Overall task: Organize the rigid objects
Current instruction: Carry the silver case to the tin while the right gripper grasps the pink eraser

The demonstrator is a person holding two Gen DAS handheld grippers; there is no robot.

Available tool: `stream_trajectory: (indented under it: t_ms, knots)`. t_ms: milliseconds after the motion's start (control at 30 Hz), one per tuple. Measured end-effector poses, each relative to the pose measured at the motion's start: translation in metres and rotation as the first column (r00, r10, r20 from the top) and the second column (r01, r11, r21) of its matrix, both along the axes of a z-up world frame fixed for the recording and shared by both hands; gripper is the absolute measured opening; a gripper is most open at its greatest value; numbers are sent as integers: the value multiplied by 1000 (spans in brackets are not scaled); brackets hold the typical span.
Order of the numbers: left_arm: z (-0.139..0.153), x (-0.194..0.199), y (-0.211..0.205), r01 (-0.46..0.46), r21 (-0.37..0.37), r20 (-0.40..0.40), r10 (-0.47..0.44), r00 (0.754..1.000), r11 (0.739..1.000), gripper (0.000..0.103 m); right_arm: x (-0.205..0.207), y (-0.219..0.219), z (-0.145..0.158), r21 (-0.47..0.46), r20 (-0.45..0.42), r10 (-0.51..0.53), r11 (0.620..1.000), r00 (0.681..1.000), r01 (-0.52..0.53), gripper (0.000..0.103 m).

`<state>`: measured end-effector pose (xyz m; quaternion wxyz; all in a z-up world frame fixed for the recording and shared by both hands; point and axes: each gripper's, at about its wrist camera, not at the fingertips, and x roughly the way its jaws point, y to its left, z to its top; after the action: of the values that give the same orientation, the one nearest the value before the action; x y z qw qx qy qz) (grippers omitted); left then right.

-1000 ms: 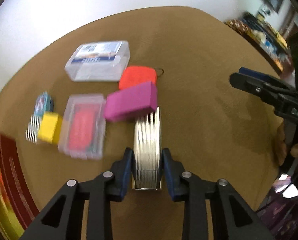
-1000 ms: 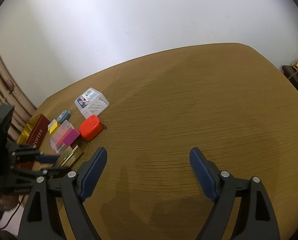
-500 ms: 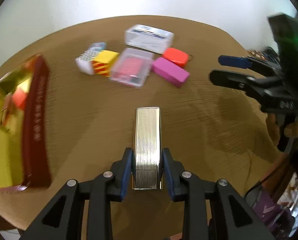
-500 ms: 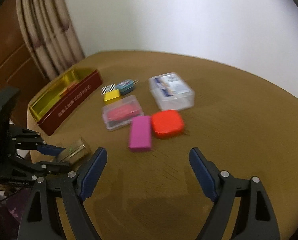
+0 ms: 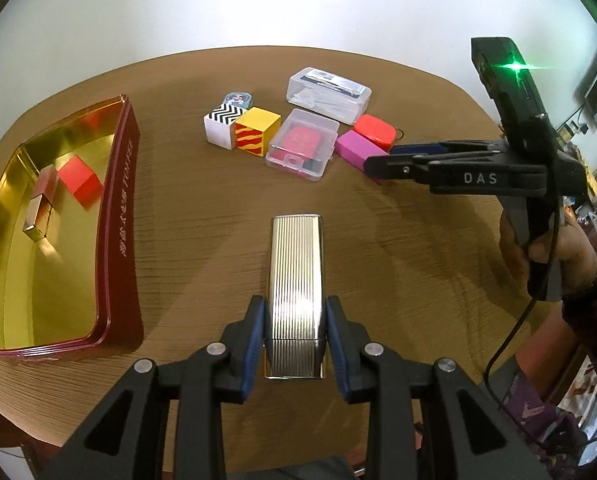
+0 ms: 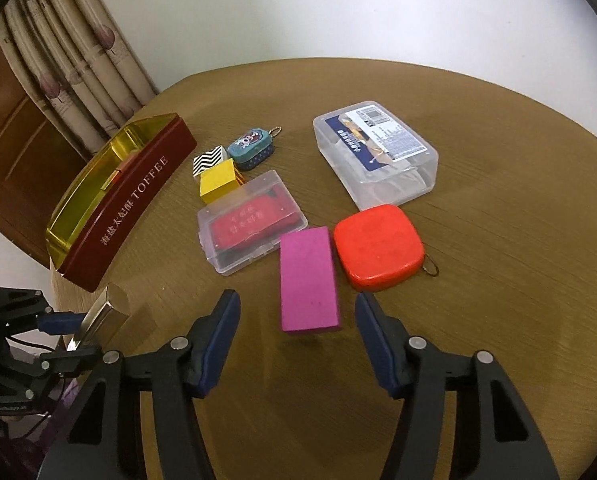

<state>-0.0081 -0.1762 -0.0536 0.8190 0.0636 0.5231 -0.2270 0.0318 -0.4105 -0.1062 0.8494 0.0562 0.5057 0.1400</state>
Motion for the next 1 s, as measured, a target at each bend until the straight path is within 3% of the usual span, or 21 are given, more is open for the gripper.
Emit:
stream_trajectory:
  t_ms: [233, 300, 500, 700, 833, 1000]
  knots:
    - [1, 0, 2, -7, -23, -9, 7, 1000, 1000, 30, 13, 9, -6, -57, -26, 5, 998, 1000, -6, 46]
    - [3, -2, 1, -3, -28, -3, 3, 1000, 1000, 30, 16, 11, -7, -104, -31, -8, 995, 999, 4, 30]
    - [21, -4, 7, -8, -69, 12, 9, 1000, 998, 30, 15, 15, -7, -141, -32, -24, 990, 999, 20, 29]
    - [59, 9, 43, -74, -116, 29, 78, 997, 990, 30, 2, 2, -7, -48, -25, -98, 994, 995, 96, 28]
    - [76, 30, 79, -150, -75, 61, 154, 986, 986, 30, -4, -6, -7, -3, -28, -135, 991, 990, 135, 28]
    - [79, 67, 118, -223, 45, 126, 216, 968, 974, 30, -10, -10, -4, 38, -29, -178, 983, 984, 179, 28]
